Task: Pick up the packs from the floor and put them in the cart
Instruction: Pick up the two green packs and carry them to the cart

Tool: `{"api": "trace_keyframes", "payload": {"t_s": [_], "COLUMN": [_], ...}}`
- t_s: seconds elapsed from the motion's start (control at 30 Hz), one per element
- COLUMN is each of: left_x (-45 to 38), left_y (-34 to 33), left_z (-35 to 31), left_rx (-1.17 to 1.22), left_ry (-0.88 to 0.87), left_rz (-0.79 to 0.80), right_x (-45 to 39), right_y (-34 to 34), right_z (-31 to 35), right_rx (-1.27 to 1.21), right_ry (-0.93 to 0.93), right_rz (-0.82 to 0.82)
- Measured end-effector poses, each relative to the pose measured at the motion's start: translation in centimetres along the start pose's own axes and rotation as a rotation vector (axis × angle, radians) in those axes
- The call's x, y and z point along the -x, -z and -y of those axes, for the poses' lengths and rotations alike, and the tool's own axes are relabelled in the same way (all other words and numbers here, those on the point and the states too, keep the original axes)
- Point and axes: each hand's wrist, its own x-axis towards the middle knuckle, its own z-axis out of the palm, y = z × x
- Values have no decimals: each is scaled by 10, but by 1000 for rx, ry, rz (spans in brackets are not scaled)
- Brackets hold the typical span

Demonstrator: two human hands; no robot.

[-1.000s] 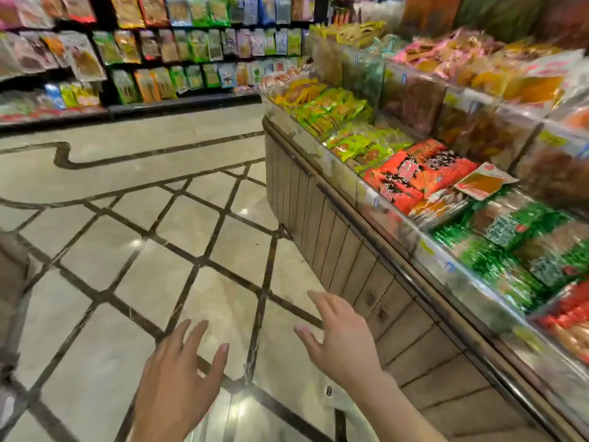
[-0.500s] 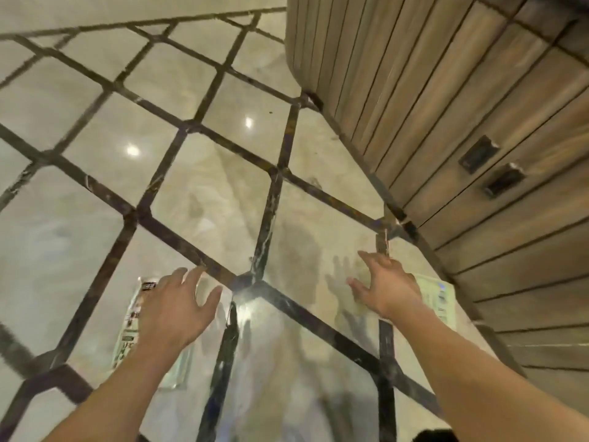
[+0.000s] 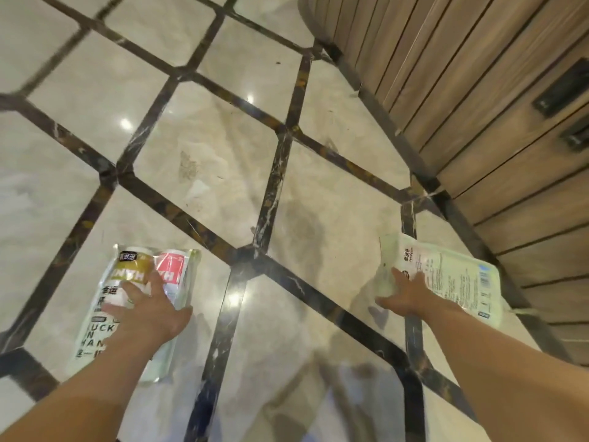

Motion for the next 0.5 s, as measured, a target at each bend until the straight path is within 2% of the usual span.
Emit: {"api": "trace_keyframes", "payload": {"t_s": [0.3,0.5], "left_x": [18,50], "left_y": [6,0], "left_z": [-55,-96], "left_rx": [102,146], "left_ry": [-79,-174], "left_rz": [36,75], "right_x": [25,52], "right_y": [2,-15], "right_z": [55,113], "right_rx": [-61,97], "right_ry": [12,142], "right_rz": [41,97]}}
